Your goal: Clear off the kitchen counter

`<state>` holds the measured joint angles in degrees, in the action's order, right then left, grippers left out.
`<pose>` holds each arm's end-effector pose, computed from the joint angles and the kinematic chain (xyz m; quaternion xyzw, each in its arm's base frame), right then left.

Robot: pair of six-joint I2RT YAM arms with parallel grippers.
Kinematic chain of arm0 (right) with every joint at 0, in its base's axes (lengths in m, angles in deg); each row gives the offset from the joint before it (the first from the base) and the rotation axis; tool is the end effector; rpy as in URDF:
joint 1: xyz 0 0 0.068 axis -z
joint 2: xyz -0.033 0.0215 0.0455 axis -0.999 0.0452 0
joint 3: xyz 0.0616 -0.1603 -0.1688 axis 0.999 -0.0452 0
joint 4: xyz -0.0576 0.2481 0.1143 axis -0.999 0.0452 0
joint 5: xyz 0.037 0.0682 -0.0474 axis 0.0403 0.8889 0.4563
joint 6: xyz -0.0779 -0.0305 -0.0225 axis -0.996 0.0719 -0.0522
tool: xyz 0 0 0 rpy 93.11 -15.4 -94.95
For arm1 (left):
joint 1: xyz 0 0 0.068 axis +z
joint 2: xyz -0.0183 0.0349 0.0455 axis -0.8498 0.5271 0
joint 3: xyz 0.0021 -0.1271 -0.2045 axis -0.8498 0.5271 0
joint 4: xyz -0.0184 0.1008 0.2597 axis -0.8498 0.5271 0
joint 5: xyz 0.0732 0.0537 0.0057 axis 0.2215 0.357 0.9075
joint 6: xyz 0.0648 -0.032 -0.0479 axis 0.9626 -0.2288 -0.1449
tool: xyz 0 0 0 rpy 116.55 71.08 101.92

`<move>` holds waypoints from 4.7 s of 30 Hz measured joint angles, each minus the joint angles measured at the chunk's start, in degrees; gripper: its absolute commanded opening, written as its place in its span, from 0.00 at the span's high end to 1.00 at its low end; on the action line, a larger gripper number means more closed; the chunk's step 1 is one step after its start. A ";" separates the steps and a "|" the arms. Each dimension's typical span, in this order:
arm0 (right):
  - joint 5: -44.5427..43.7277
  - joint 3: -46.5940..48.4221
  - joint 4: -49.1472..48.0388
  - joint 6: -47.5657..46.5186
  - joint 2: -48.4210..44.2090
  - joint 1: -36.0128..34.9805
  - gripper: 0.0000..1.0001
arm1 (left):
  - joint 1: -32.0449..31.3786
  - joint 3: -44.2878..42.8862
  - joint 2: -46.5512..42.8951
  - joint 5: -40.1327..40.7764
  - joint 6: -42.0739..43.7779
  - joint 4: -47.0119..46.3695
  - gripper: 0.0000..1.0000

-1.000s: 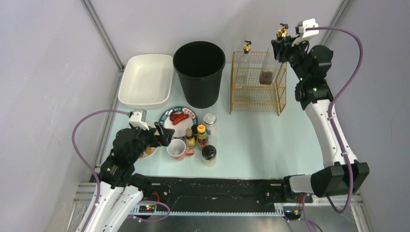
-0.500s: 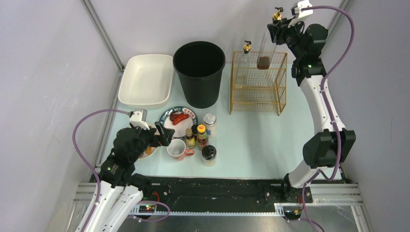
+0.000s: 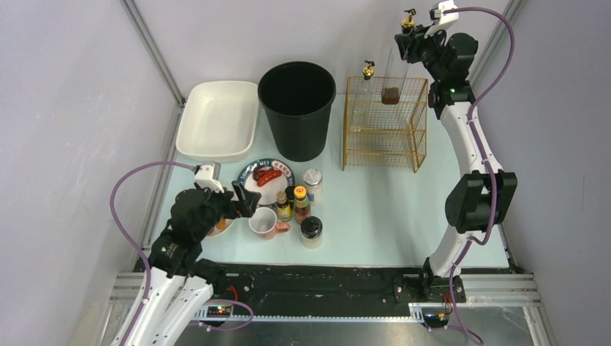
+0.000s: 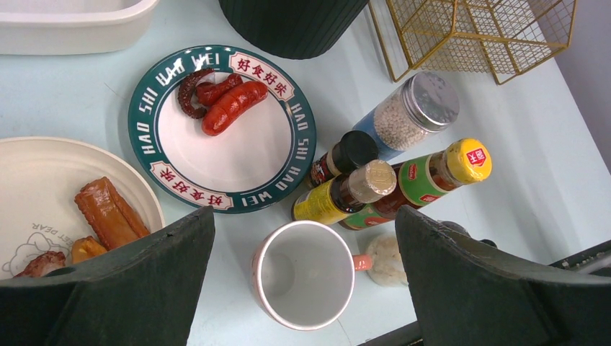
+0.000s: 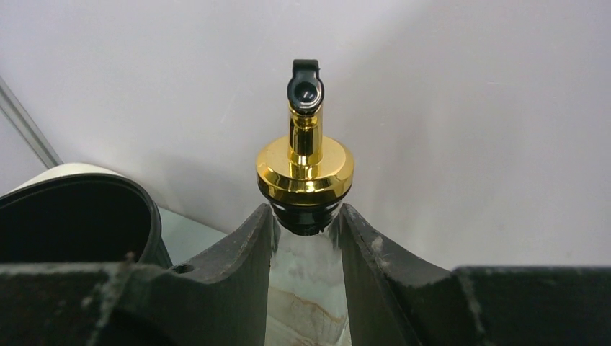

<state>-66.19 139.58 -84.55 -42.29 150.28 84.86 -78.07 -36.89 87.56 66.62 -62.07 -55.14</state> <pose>0.4766 0.0480 0.4327 -0.1490 0.6233 0.1319 0.7563 0.1879 -0.0724 0.2650 0.0042 0.8208 -0.2233 0.5257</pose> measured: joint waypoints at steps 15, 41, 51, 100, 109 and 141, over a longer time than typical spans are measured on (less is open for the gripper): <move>0.07 0.17 -6.97 1.68 3.17 0.00 1.00 | 0.00 0.00 0.11 0.02 0.02 -0.02 0.02; 1.05 5.44 -4.57 1.42 9.90 -0.35 1.00 | 0.00 0.00 0.50 0.02 0.02 0.00 0.02; 0.92 -10.88 -7.61 1.64 8.81 -1.22 1.00 | 0.00 0.00 0.92 0.00 0.00 0.00 0.02; -6.05 -16.79 -4.24 -8.09 3.21 -3.67 1.00 | -0.26 0.00 1.05 0.04 0.00 -0.02 0.02; -7.02 -16.79 -3.58 -7.67 3.28 -3.43 0.75 | -0.26 0.00 1.09 0.04 0.00 0.00 0.02; -13.70 -25.81 11.30 1.22 -20.46 -4.44 0.20 | -1.18 0.00 -3.76 0.24 0.00 0.00 0.02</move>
<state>-79.89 113.77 -73.25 -41.06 129.82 80.42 -79.25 -36.89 83.80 66.86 -62.07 -55.14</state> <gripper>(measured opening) 0.791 0.985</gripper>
